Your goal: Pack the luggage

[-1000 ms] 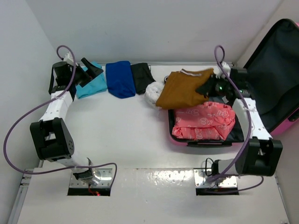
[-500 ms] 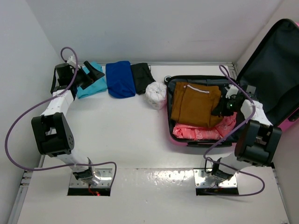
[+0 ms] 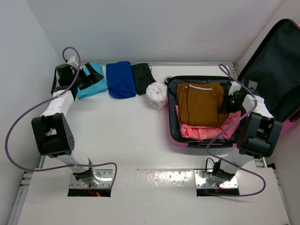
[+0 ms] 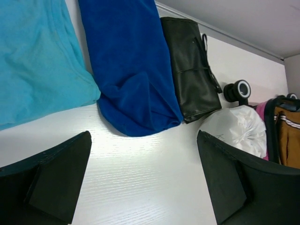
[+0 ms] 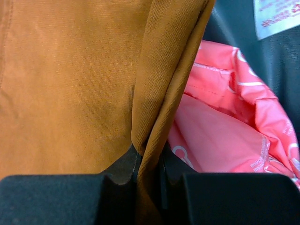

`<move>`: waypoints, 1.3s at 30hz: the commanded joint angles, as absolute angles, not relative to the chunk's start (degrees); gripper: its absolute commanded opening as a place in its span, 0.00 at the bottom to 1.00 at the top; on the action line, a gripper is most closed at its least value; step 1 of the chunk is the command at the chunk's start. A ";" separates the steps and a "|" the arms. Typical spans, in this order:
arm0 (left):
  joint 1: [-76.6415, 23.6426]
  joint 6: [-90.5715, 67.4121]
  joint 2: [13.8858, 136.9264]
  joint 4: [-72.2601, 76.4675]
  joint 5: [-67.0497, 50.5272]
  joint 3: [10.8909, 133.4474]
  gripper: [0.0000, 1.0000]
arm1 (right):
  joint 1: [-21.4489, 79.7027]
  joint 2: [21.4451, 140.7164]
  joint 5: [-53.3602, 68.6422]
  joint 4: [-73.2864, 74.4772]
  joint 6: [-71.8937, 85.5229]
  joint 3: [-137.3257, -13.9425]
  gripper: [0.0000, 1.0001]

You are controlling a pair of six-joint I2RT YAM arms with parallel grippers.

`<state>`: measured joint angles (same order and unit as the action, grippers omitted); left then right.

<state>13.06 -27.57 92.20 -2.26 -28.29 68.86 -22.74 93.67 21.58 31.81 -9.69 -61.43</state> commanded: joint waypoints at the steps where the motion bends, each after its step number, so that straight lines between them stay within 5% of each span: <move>1: 12.66 -24.26 92.29 -2.02 -26.81 69.26 1.00 | -25.66 93.43 10.55 23.36 -15.11 -64.95 0.09; 4: 11.35 -23.03 92.29 -2.02 -25.76 69.26 1.00 | -25.66 92.99 10.46 24.96 -15.03 -65.13 0.31; 7: 9.59 -20.48 92.29 -2.02 -24.96 69.79 1.00 | -25.84 89.83 9.23 21.90 -15.20 -62.76 0.28; 9: 8.80 -17.78 92.81 -2.02 -25.83 70.31 1.00 | -25.93 89.56 8.35 22.32 -15.47 -63.19 0.46; 10: 8.27 -16.62 92.81 -2.02 -29.06 70.31 1.00 | -25.84 89.21 9.65 23.28 -15.64 -64.41 0.66; 12: 7.39 -12.42 92.81 -2.02 -32.24 70.84 1.00 | -26.02 88.07 11.42 23.47 -14.51 -64.43 0.73; 16: 3.35 -2.60 93.42 -7.54 -37.44 74.78 0.96 | -25.40 81.32 18.88 22.50 -9.41 -65.39 0.74; 19: -2.53 2.97 93.43 -10.89 -36.31 76.55 0.94 | -22.26 76.91 22.49 17.60 -4.58 -63.11 0.63; 23: -8.69 0.36 96.40 -10.90 -33.31 77.25 0.90 | -16.62 77.16 21.10 17.22 -1.50 -60.21 0.34; 27: -13.00 -3.24 100.18 -10.90 -29.19 78.84 0.90 | -12.31 84.70 12.67 21.08 -0.44 -58.89 0.26; 32: -16.70 -6.49 105.20 -10.90 -25.49 82.08 0.90 | -9.67 89.73 13.09 21.09 -0.44 -54.06 0.29; 39: -21.09 -10.54 114.50 -10.11 -24.43 90.95 0.91 | -6.33 86.85 18.27 23.63 3.07 -57.21 0.58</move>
<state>-19.44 -7.66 112.66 -11.64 -25.17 86.04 -7.03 89.76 14.26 20.03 -0.34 -54.17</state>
